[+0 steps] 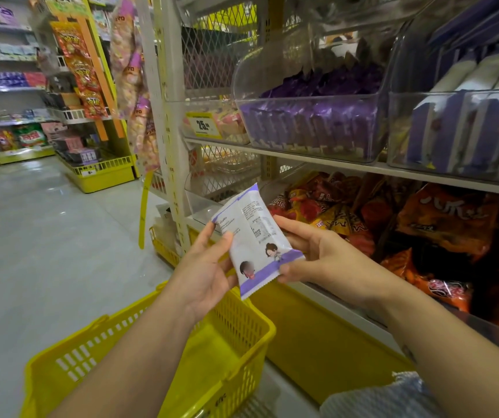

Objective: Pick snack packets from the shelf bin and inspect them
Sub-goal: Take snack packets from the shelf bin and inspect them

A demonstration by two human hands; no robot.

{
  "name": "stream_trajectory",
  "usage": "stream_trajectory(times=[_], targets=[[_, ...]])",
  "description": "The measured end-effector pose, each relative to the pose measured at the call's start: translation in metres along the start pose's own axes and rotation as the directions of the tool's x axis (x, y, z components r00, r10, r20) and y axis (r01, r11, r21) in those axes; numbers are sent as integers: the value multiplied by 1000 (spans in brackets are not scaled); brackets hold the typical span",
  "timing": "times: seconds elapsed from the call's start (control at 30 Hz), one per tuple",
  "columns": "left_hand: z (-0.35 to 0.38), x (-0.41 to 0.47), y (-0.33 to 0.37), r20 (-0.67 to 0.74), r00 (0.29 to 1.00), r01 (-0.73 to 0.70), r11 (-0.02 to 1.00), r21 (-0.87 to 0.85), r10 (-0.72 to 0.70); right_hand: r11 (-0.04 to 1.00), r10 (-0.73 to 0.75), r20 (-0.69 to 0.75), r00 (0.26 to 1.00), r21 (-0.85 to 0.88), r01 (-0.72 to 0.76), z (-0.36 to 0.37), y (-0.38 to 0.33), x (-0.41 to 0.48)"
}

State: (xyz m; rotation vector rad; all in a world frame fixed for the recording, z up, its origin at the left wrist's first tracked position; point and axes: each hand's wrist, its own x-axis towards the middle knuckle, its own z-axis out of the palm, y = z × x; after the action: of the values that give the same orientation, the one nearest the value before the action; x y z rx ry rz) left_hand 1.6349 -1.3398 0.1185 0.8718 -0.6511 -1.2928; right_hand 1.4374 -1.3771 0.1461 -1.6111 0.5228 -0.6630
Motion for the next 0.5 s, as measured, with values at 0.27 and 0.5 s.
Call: stream_trajectory(times=[0.27,0.5], targets=[[5,-4,2,50,994,-109,974,198,101,994,9,-31,999,106,-5,2,0,0],[14,-6,-7,72,975,-218,844,490,209,967,-150,-133,980,-227,117,18,6,4]])
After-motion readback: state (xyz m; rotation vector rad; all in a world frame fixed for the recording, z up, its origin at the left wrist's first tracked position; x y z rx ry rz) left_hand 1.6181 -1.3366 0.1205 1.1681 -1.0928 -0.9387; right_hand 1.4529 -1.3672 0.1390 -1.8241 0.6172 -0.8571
